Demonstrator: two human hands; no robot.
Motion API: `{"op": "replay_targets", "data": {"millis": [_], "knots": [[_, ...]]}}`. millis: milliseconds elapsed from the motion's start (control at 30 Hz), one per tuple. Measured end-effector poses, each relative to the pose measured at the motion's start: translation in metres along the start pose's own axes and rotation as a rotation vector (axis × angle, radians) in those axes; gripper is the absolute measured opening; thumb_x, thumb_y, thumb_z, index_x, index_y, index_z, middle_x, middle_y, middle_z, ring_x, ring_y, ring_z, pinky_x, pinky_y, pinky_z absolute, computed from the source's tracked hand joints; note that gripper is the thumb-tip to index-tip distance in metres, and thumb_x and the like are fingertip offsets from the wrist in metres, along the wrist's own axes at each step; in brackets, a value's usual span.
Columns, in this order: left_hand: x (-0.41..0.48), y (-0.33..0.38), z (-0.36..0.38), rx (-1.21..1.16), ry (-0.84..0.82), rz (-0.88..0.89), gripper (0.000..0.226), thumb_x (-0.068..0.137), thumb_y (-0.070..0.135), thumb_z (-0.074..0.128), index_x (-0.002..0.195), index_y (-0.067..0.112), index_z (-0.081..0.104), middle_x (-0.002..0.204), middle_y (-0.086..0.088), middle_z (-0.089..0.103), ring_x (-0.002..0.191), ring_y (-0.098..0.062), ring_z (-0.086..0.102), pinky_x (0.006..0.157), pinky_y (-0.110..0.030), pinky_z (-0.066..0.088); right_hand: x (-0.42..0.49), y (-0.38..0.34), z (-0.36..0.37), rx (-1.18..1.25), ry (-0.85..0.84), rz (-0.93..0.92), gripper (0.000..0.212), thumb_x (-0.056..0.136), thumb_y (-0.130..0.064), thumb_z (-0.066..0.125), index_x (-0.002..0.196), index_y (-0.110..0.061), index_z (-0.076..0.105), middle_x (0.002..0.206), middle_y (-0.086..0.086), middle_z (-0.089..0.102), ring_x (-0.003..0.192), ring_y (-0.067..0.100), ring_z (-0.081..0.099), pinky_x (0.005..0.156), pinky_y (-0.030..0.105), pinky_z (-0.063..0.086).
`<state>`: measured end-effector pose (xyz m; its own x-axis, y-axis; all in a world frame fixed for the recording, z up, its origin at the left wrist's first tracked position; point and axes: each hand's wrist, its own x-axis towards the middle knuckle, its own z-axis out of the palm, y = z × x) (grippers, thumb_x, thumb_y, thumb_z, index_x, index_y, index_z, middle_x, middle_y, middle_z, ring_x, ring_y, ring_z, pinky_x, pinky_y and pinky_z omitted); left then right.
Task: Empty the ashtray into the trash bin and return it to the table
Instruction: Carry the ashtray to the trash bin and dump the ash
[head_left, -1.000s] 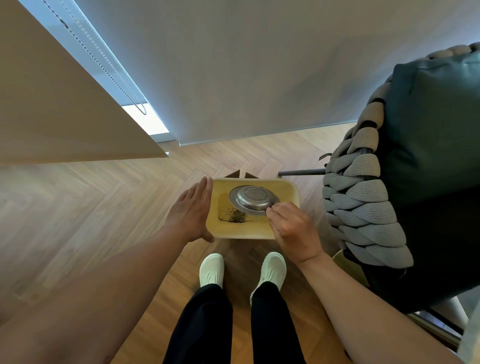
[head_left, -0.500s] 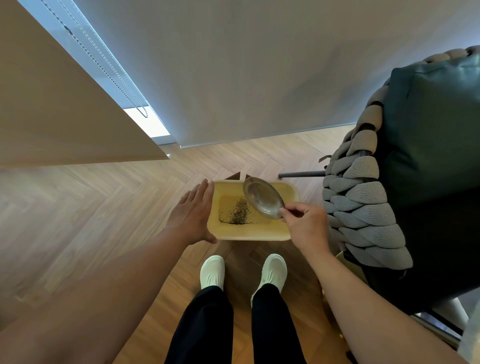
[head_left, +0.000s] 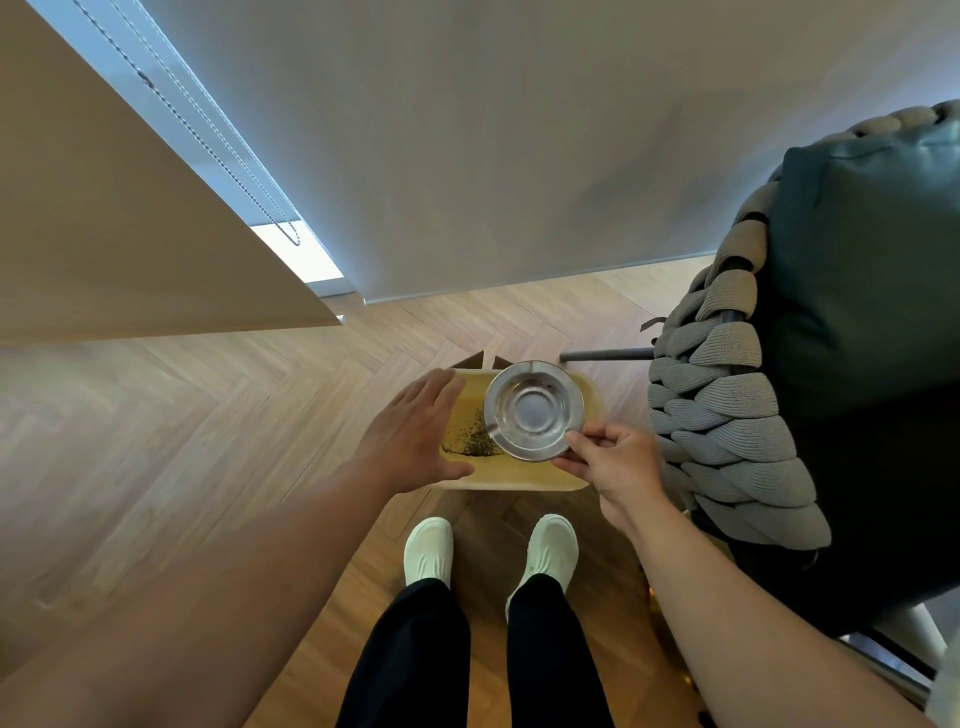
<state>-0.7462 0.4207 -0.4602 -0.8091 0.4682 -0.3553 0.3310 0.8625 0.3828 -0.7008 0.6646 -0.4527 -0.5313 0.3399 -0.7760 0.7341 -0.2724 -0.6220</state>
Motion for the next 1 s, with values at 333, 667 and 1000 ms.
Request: {"op": "replay_targets", "data": {"millis": [333, 667, 1000], "knots": [[0.014, 0.015, -0.006, -0.163, 0.005, -0.035, 0.107, 0.064, 0.065, 0.078, 0.15, 0.024, 0.028, 0.15, 0.0, 0.044, 0.138, -0.022, 0.039, 0.111, -0.045, 0.041, -0.001, -0.009, 0.011, 0.004, -0.085, 0.047, 0.007, 0.088, 0.006, 0.067, 0.092, 0.001, 0.064, 0.083, 0.019, 0.072, 0.066, 0.021, 0.074, 0.059, 0.03, 0.062], [0.011, 0.013, -0.012, -0.232, -0.046, -0.04, 0.111, 0.054, 0.063, 0.085, 0.147, 0.03, 0.032, 0.145, 0.005, 0.048, 0.133, -0.019, 0.044, 0.106, -0.045, 0.045, -0.012, -0.013, 0.009, -0.087, -0.138, 0.018, 0.02, 0.087, 0.007, 0.068, 0.105, -0.002, 0.064, 0.08, 0.017, 0.072, 0.065, 0.024, 0.074, 0.058, 0.031, 0.062], [-0.013, 0.025, -0.043, -0.236, -0.015, -0.02, 0.107, 0.054, 0.062, 0.086, 0.143, 0.032, 0.034, 0.143, 0.006, 0.051, 0.129, -0.017, 0.047, 0.101, -0.038, 0.044, -0.038, -0.044, 0.002, -0.89, -0.405, -0.381, 0.088, 0.066, -0.015, 0.087, 0.141, -0.032, 0.043, 0.091, -0.018, 0.062, 0.083, 0.004, 0.065, 0.071, 0.018, 0.052]]}}
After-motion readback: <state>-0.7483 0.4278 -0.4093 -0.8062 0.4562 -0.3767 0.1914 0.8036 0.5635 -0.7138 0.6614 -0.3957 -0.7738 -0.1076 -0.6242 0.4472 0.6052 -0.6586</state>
